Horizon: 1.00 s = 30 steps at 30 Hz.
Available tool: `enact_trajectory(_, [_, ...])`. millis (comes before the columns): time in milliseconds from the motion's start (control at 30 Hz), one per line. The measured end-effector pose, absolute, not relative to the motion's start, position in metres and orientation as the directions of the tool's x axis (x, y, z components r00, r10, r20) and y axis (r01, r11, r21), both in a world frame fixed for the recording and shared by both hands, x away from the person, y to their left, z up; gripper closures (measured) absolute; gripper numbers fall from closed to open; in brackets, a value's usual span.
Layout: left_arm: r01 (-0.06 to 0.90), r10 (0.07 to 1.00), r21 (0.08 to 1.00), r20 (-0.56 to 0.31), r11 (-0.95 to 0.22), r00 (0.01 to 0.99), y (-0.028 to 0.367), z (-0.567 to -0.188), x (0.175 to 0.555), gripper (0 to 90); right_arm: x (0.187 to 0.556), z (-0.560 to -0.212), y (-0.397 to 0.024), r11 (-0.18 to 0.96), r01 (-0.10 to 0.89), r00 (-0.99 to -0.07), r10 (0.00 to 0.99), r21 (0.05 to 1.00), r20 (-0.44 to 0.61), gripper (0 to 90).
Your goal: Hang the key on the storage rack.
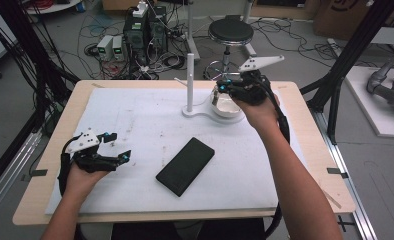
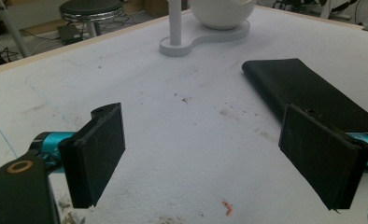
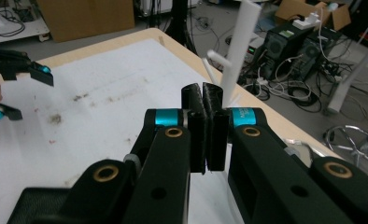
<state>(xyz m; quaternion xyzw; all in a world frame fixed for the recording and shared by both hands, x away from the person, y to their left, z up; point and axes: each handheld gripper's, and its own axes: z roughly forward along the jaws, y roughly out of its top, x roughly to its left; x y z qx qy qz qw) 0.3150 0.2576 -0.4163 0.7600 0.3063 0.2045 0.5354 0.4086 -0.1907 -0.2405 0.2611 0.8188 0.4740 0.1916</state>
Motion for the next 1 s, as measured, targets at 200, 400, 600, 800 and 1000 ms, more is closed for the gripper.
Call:
enact_trajectory(200, [0.248, 0.685, 0.939, -0.020, -0.237, 0.728, 0.256, -0.416, 0.315, 14.5, 0.423, -0.235, -0.160, 0.450, 0.229, -0.812, 0.578, 0.863, -0.086, 90.0])
enact_trajectory(400, [0.250, 0.687, 0.939, -0.020, -0.237, 0.727, 0.256, -0.416, 0.316, 14.5, 0.439, -0.237, -0.139, 0.467, 0.234, -0.820, 0.567, 0.853, -0.085, 90.0])
enact_trajectory(600, [0.252, 0.684, 0.937, -0.020, -0.242, 0.730, 0.256, -0.417, 0.316, 14.5, 0.455, -0.245, -0.126, 0.469, 0.256, -0.815, 0.575, 0.845, -0.072, 90.0])
enact_trajectory(800, [0.253, 0.681, 0.937, -0.022, -0.242, 0.732, 0.256, -0.417, 0.317, 14.5, 0.471, -0.251, -0.123, 0.457, 0.277, -0.794, 0.605, 0.845, -0.067, 90.0])
enact_trajectory(1000, [0.252, 0.681, 0.936, -0.020, -0.244, 0.732, 0.256, -0.418, 0.317, 14.5, 0.482, -0.253, -0.120, 0.452, 0.295, -0.782, 0.621, 0.842, -0.059, 90.0])
